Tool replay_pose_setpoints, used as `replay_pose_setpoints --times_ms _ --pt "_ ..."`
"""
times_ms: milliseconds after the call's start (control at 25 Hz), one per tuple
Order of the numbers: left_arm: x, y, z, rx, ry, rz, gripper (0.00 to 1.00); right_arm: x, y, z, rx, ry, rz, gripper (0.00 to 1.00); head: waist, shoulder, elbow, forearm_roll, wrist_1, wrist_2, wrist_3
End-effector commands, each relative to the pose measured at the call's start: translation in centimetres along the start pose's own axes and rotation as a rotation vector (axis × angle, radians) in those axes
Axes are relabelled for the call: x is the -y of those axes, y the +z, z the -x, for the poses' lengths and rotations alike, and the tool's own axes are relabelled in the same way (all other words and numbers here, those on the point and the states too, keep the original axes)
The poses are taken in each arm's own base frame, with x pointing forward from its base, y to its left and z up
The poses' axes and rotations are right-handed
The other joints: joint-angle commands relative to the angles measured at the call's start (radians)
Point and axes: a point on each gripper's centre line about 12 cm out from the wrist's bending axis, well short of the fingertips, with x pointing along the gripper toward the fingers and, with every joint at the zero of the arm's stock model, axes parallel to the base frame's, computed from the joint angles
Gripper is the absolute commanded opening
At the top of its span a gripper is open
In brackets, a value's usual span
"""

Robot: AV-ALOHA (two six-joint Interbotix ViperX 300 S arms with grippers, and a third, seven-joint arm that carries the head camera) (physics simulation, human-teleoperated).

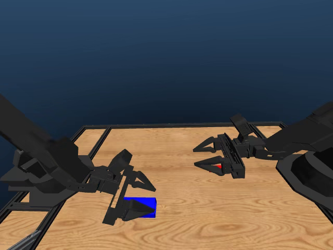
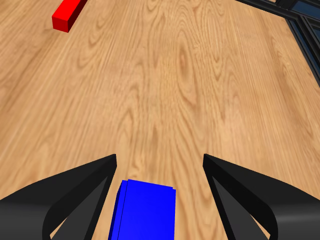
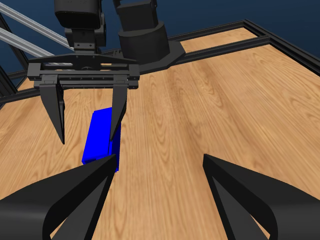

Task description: Insert peg into socket

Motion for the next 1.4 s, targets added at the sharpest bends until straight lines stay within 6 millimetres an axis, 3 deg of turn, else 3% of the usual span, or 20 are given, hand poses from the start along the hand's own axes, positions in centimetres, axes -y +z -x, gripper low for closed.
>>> replay_pose_setpoints --times_ms 40,120,200,320,360,400,520,560,600,640,720,760,920,960,1040,1200,1240,1280,1320,1400 --pt "0.7 -2.4 -1.0 -0.115 0.002 -0.011 1.00 -0.4 1.0 0.1 0.036 0.008 -0.027 1.00 0.009 0.000 -0.011 0.002 -0.008 -0.002 -0.013" --pt "0.0 -4.2 -1.3 -0.197 0.037 -0.001 1.00 -0.8 0.8 0.2 0.026 0.020 -0.024 1.00 0.015 0.002 -0.011 0.002 -0.009 -0.004 -0.021" --pt "-1.0 -7.7 -1.5 -0.371 0.086 -0.021 1.00 -1.5 1.0 0.3 0.020 0.038 -0.011 1.00 0.024 0.003 -0.011 0.004 -0.008 -0.007 -0.030" --pt "-0.9 -9.4 -1.7 -0.411 0.091 -0.031 1.00 -2.0 0.5 0.6 -0.014 0.047 -0.008 1.00 0.034 0.004 -0.011 0.005 -0.009 -0.009 -0.044" --pt "-0.6 -9.0 -1.8 -0.389 0.084 -0.059 1.00 -1.7 0.2 0.8 -0.030 0.031 -0.023 1.00 0.037 0.004 -0.010 0.005 -0.008 -0.011 -0.052" --pt "0.0 -8.1 -1.9 -0.343 0.067 -0.066 0.00 -1.2 0.1 1.2 -0.036 0.013 -0.036 1.00 0.040 0.003 -0.010 0.006 -0.007 -0.012 -0.058" --pt "0.2 -6.6 -1.3 -0.251 0.065 -0.071 0.00 1.0 -1.8 2.1 -0.143 -0.060 -0.041 1.00 0.044 0.003 -0.010 0.004 -0.018 -0.021 -0.076" --pt "0.5 -6.1 -1.0 -0.316 0.028 -0.096 0.00 1.4 -2.2 2.3 -0.166 -0.073 -0.044 1.00 0.043 0.004 -0.010 0.003 -0.022 -0.024 -0.081" --pt "0.3 -6.7 -0.7 -0.241 0.051 -0.119 0.00 1.7 -2.8 2.8 -0.191 -0.079 -0.042 1.00 0.039 0.007 -0.011 0.000 -0.030 -0.030 -0.089" --pt "1.5 -4.7 -1.2 -0.184 0.022 -0.095 0.00 2.2 -2.8 3.2 -0.201 -0.095 -0.047 1.00 0.034 0.012 -0.012 -0.003 -0.037 -0.035 -0.097" --pt "1.7 -4.6 -1.1 -0.167 0.016 -0.125 0.00 3.4 -3.9 4.2 -0.250 -0.131 -0.060 1.00 0.021 0.028 -0.017 -0.010 -0.059 -0.046 -0.112" --pt "2.6 -3.2 -1.3 -0.122 -0.003 -0.108 0.00 3.4 -4.2 4.5 -0.262 -0.130 -0.058 1.00 0.017 0.034 -0.019 -0.012 -0.064 -0.049 -0.115" --pt "2.7 -1.6 -1.0 -0.053 0.000 -0.126 0.00 4.0 -5.6 5.3 -0.333 -0.147 -0.062 1.00 -0.013 0.088 -0.043 -0.023 -0.107 -0.067 -0.132" --pt "3.0 -0.1 -1.1 -0.008 -0.006 -0.120 0.00 4.2 -6.0 5.6 -0.346 -0.154 -0.067 1.00 -0.021 0.106 -0.052 -0.026 -0.118 -0.072 -0.136" --pt "1.8 -0.1 -0.9 0.013 0.024 -0.125 0.00 4.4 -6.7 6.2 -0.368 -0.162 -0.081 1.00 -0.037 0.139 -0.071 -0.031 -0.132 -0.081 -0.141" --pt "0.5 0.0 -1.0 -0.014 0.043 -0.132 0.00 5.0 -8.2 7.1 -0.409 -0.181 -0.091 1.00 -0.057 0.185 -0.101 -0.038 -0.143 -0.096 -0.138" --pt "0.6 1.1 -1.2 0.020 0.044 -0.110 0.00 5.2 -8.3 7.2 -0.412 -0.188 -0.092 1.00 -0.060 0.191 -0.105 -0.039 -0.144 -0.098 -0.138" --pt "0.5 -0.6 -1.1 -0.046 0.031 -0.160 0.00 5.5 -8.9 7.5 -0.430 -0.199 -0.095 1.00 -0.064 0.200 -0.111 -0.041 -0.148 -0.103 -0.136" --pt "0.2 0.8 -1.5 -0.007 0.046 -0.128 0.00 5.7 -9.2 7.7 -0.436 -0.209 -0.100 1.00 -0.068 0.207 -0.117 -0.042 -0.149 -0.108 -0.134" --pt "0.7 1.6 -1.5 0.027 0.030 -0.123 0.00 5.9 -10.1 7.9 -0.458 -0.217 -0.107 1.00 -0.073 0.214 -0.122 -0.044 -0.150 -0.114 -0.131"
